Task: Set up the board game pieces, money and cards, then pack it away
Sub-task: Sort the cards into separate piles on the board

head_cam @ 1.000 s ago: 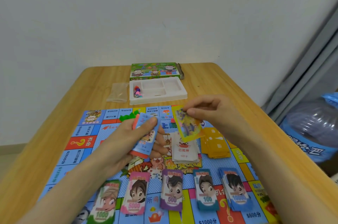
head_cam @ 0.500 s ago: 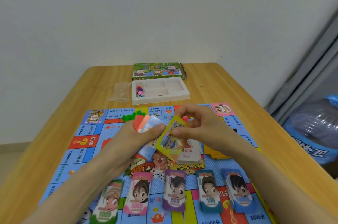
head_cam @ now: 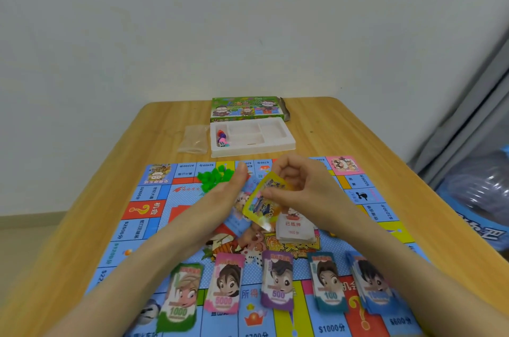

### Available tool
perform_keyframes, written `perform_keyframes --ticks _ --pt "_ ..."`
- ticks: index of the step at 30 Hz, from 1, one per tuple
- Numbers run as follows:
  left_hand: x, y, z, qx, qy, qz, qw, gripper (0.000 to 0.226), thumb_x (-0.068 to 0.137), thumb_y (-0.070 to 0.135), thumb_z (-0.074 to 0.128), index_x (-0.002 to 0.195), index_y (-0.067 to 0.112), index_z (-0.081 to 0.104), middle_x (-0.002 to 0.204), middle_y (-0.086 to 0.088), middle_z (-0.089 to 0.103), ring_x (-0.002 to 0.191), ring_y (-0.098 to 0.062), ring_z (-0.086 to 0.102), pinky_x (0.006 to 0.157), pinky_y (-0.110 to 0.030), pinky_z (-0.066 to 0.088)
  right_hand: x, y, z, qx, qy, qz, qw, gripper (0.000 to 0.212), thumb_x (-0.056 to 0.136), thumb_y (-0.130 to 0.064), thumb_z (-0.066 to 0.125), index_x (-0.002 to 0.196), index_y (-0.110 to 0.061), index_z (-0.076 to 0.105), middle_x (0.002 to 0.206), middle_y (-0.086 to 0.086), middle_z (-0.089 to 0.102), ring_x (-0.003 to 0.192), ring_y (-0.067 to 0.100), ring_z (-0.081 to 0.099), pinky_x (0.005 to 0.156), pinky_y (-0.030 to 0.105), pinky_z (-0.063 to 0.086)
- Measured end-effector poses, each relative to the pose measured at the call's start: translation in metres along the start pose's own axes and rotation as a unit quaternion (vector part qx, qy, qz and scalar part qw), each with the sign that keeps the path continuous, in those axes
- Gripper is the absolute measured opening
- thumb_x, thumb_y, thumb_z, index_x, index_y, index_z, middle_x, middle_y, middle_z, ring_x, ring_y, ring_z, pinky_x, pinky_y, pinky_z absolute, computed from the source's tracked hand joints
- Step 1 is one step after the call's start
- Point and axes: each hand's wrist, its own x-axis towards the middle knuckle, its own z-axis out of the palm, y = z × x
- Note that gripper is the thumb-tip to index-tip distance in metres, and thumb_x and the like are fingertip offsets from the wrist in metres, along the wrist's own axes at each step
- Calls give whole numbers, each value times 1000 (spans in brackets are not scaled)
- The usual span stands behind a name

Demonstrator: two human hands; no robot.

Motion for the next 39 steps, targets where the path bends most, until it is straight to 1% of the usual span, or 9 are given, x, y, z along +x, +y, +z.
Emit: perform_keyframes --ticks 4,9,14,17,22,26,32,37,39 --pt "-1 5 -6 -79 8 3 997 44 89 49 45 104 11 61 70 -12 70 49 -19 62 53 -25 52 3 -6 -4 -2 31 2 1000 19 78 -5 71 87 -16 59 87 14 67 66 13 67 53 26 55" --pt "-3 7 -7 -117 11 52 992 24 93 31 48 92 9 59 62 -11 66 39 -17 55 43 -24 48 6 -12 -4 2 22 41 999 17 78 -5 71 90 -17 66 85 3 69 70 6 67 62 22 56" --pt "0 2 -11 -89 21 82 992 21 92 27 55 111 18 58 78 -10 73 55 -25 67 49 -26 53 12 -16 -6 -16 30 71 997 10 74 -7 75 78 -14 68 71 2 68 53 4 63 53 20 53" --pt "2 -1 -12 -77 57 92 991 21 87 23 63 107 18 60 87 -5 72 67 -32 71 51 -29 55 17 -14 -5 -37 30 93 995 19 72 -10 79 85 -10 66 87 12 68 62 9 63 56 24 54" --pt "6 -3 -14 -78 115 82 987 16 75 19 75 87 14 64 70 -1 66 54 -11 64 45 -24 51 22 -15 -2 -126 47 87 987 25 66 -22 84 83 -21 66 87 4 62 74 13 57 75 44 55" --pt "6 -3 -16 -137 105 83 982 25 79 32 65 94 12 64 69 -5 71 54 -20 67 46 -26 51 26 -21 -3 -169 45 80 981 29 68 -21 83 92 -9 72 87 9 70 73 15 63 65 38 56" --pt "8 -1 -27 -243 178 118 946 9 91 21 59 94 13 60 64 2 71 52 -12 67 44 -23 52 27 -27 -4 -144 21 111 983 15 72 -20 79 82 -11 74 70 9 69 52 11 54 44 16 40" --pt "13 -4 -42 -266 214 153 927 28 93 24 55 114 5 58 75 -3 74 60 -18 71 47 -22 53 36 -23 -4 -141 -58 169 974 27 78 -28 74 93 -6 72 96 20 70 83 32 66 80 39 54" --pt "15 -6 -44 -271 214 155 926 28 93 24 55 113 5 58 75 -3 74 60 -17 71 47 -21 53 39 -22 3 -143 -97 188 967 29 82 -26 70 100 -3 68 101 17 70 88 30 67 76 33 57"
